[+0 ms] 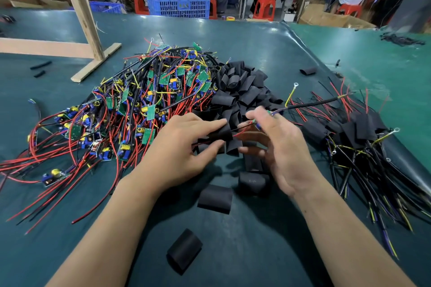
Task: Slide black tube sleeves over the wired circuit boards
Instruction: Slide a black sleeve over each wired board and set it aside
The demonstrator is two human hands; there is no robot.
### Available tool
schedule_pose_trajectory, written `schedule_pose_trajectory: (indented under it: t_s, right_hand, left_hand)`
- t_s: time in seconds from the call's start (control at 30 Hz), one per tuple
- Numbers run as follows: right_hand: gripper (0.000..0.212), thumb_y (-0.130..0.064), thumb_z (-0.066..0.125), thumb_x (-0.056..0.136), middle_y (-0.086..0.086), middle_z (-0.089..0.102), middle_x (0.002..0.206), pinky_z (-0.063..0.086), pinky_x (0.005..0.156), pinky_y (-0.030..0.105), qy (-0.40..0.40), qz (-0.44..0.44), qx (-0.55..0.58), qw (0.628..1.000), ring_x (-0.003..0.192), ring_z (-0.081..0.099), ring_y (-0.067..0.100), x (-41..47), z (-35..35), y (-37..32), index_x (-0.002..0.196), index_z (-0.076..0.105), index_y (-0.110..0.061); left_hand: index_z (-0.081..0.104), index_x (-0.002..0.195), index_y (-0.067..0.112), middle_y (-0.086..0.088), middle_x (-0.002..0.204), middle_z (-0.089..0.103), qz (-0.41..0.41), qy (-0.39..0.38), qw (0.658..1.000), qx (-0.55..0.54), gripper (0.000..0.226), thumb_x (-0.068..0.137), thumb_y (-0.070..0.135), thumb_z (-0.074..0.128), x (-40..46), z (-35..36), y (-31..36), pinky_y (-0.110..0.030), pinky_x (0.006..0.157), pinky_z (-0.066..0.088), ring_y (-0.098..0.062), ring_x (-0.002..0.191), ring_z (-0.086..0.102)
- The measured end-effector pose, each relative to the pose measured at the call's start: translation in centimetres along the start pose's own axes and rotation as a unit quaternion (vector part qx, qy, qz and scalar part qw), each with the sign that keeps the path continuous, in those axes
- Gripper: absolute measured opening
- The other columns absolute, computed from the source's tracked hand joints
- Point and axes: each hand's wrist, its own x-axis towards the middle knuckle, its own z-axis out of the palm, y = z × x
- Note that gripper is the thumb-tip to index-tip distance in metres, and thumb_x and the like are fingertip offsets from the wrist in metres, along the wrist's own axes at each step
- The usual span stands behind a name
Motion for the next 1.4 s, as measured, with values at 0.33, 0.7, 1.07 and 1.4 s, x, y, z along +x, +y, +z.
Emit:
schedule_pose_trajectory:
  t_s: [0.33,0.7,1.07,1.4]
  right_hand:
    - [0.014,-0.018,0.064,0.085,0.013,0.067,0.080,0.056,0.058,0.027,0.027,-0.037,0.053,0.998,0.065,0.069,0.024,0.0,-0.3,-0.4,0.096,0.068,-0.010]
    - [0.010,-0.013,0.072,0.086,0.007,0.075,0.079,0.054,0.052,0.027,0.068,-0.064,-0.029,0.995,0.065,0.071,0.021,-0.3,0.5,0.4,0.092,0.073,-0.021]
    - [0.007,-0.006,0.072,0.084,0.003,0.071,0.069,0.052,0.050,0.023,0.063,-0.074,-0.038,0.995,0.057,0.063,0.013,-0.5,1.0,0.4,0.082,0.067,-0.011]
    - [0.011,-0.022,0.075,0.068,0.005,0.071,0.071,0.051,0.045,0.022,0.041,-0.006,0.021,0.999,0.048,0.064,0.019,-0.5,0.5,-0.1,0.076,0.069,-0.017]
  left_hand:
    - [0.063,0.128,0.031,-0.002,0.109,0.060,-0.091,-0.088,0.992,0.020,0.043,0.087,0.045,0.067,-0.3,0.6,-0.5,-0.033,0.098,0.040,-0.019,0.104,0.053]
    - [0.066,0.118,0.015,-0.001,0.098,0.068,-0.029,-0.021,0.999,0.024,0.036,0.084,0.027,0.066,0.0,0.8,0.7,-0.039,0.084,0.041,-0.012,0.092,0.049]
    - [0.068,0.119,0.009,-0.004,0.100,0.071,-0.026,-0.001,1.000,-0.013,0.036,0.085,0.021,0.068,0.0,1.1,0.8,-0.041,0.083,0.052,-0.026,0.091,0.064]
    - [0.068,0.121,0.005,0.001,0.110,0.068,-0.006,0.023,0.996,-0.089,0.037,0.084,0.008,0.074,0.1,0.8,0.5,-0.021,0.091,0.050,-0.013,0.100,0.065]
